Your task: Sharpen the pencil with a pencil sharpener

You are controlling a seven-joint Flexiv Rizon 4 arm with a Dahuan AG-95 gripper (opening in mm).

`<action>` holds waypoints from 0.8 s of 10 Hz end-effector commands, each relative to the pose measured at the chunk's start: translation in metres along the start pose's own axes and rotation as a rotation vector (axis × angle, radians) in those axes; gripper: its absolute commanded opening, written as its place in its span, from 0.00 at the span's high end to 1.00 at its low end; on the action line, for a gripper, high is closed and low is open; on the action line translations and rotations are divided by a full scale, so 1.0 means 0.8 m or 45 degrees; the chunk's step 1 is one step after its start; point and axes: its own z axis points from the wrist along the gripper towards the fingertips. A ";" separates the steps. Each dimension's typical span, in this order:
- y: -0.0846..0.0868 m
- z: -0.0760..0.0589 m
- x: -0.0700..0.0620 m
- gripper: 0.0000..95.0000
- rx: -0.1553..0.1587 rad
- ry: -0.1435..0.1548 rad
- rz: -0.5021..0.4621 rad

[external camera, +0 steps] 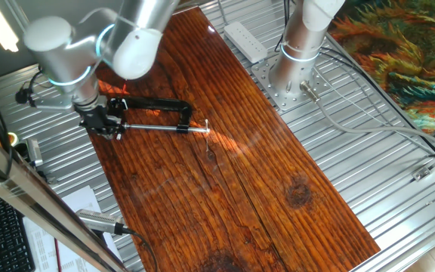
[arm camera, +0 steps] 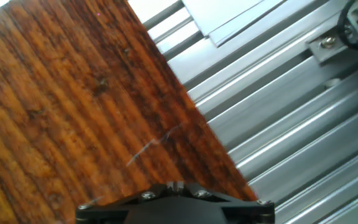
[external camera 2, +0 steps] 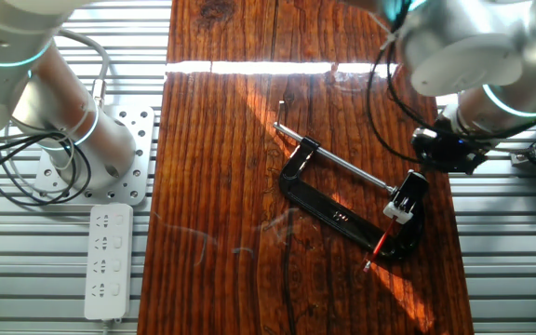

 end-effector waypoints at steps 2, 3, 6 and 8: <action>0.000 0.010 0.007 0.80 -0.012 0.001 -0.010; 0.000 0.010 0.007 0.80 -0.013 0.001 -0.001; 0.001 0.002 0.005 0.80 -0.012 0.038 -0.014; 0.004 0.002 0.009 0.80 -0.017 0.028 0.001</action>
